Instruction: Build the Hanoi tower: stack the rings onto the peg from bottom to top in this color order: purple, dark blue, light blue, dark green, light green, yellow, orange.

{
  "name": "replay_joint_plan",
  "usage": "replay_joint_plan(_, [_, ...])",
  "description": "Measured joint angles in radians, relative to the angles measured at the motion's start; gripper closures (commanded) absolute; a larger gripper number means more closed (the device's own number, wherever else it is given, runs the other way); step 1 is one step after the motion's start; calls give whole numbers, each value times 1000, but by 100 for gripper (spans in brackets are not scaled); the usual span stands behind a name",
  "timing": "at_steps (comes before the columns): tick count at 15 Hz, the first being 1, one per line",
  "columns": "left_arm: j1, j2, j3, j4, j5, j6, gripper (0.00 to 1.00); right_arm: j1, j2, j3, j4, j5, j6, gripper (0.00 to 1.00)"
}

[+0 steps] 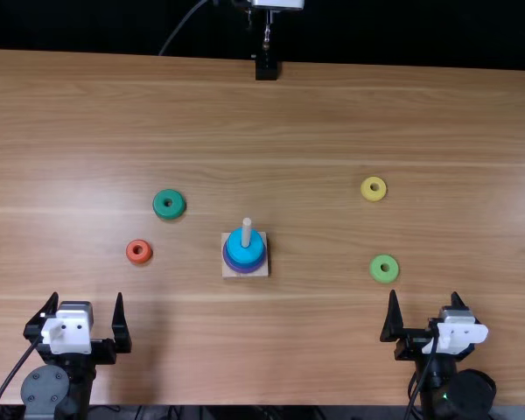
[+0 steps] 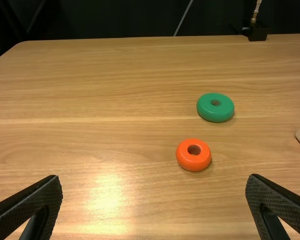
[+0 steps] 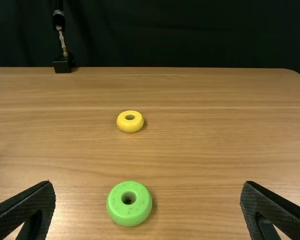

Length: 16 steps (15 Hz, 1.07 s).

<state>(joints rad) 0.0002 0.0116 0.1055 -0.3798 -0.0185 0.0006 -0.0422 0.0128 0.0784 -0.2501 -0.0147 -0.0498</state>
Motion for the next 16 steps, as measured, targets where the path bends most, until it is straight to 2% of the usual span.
replay_joint_plan(11, [0, 0, 0, 2, 1, 0, 0, 0, 0, 0, 0, 1, 0, 0])
replay_joint_plan(14, [0, 23, 12, 19, 30, 3, 0, 0, 0, 0, 0, 1, 0, 0])
replay_joint_plan(16, [0, 155, 56, -14, 43, 3, 0, 0, 0, 0, 0, 1, 0, 0])
